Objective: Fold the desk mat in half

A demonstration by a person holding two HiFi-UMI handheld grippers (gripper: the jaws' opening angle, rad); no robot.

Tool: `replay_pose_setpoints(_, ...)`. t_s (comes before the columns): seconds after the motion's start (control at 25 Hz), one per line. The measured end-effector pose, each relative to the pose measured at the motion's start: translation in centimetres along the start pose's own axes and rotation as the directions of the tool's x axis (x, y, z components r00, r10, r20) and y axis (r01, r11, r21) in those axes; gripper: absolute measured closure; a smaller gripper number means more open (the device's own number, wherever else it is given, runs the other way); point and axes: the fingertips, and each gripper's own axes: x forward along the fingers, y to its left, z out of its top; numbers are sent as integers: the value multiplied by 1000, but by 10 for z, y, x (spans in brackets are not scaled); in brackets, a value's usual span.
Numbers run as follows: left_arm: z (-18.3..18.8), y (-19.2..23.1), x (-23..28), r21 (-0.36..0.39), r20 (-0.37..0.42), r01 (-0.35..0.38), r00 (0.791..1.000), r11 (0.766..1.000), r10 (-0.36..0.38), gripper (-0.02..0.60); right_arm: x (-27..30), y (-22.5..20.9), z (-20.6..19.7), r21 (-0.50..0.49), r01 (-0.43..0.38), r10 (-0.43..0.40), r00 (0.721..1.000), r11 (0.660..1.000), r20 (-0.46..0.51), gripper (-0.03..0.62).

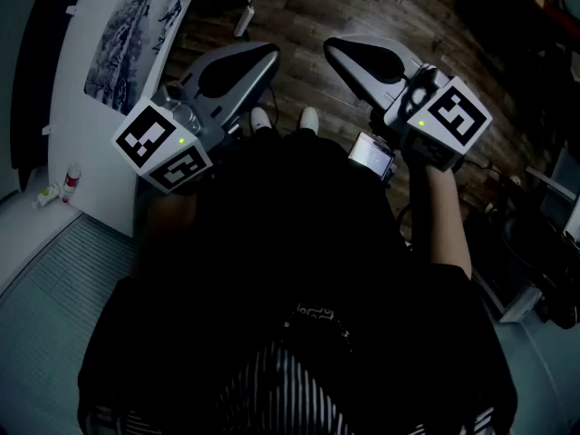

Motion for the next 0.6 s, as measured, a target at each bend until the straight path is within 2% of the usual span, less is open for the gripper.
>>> replay_pose_setpoints(0.6,4,7,-4,23,-38,4,999,1000,-4,572,2,2,7,16,13,-13,1000,1000,8,591)
